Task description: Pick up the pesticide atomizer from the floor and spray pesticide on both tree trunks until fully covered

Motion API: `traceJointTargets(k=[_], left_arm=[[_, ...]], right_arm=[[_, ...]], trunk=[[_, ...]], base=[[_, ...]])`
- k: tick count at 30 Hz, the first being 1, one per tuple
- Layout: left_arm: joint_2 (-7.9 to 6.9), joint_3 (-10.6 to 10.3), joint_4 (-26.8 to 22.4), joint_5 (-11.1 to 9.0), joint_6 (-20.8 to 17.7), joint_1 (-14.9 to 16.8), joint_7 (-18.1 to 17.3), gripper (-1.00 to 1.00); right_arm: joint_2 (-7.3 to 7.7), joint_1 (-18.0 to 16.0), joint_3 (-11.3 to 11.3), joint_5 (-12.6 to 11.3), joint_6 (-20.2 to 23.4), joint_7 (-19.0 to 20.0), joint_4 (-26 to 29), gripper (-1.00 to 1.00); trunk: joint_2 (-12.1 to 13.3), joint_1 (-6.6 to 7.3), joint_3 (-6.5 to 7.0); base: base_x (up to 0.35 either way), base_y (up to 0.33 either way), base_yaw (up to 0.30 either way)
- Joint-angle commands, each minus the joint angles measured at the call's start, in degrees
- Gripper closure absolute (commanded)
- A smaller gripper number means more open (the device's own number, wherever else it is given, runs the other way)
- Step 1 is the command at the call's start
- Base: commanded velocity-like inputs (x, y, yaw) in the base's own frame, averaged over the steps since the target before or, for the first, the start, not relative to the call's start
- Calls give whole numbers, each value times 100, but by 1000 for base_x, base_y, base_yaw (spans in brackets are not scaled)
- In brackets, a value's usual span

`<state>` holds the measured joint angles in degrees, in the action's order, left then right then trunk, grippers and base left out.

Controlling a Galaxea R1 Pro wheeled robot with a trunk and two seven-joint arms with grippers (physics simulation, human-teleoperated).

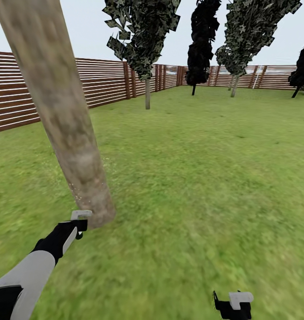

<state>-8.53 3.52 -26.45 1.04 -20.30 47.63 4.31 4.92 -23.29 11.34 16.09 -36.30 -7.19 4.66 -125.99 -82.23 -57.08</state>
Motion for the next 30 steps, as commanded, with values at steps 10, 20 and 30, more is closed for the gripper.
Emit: traceJointTargets(k=[10,20,30], left_arm=[[-9,8,-26,2,-9,0,9,100],[-9,8,-18,10,-9,0,10,100],[-9,8,-11,7,-1,0,16,100]], right_arm=[[-2,0,-1,0,0,4,0,-100],[-3,0,-4,2,0,7,0,-100],[0,0,0,3,0,7,0,-100]], trunk=[[0,0,0],[0,0,0],[0,0,0]], base=[[91,-266,141],[105,-266,274],[124,-267,21]])
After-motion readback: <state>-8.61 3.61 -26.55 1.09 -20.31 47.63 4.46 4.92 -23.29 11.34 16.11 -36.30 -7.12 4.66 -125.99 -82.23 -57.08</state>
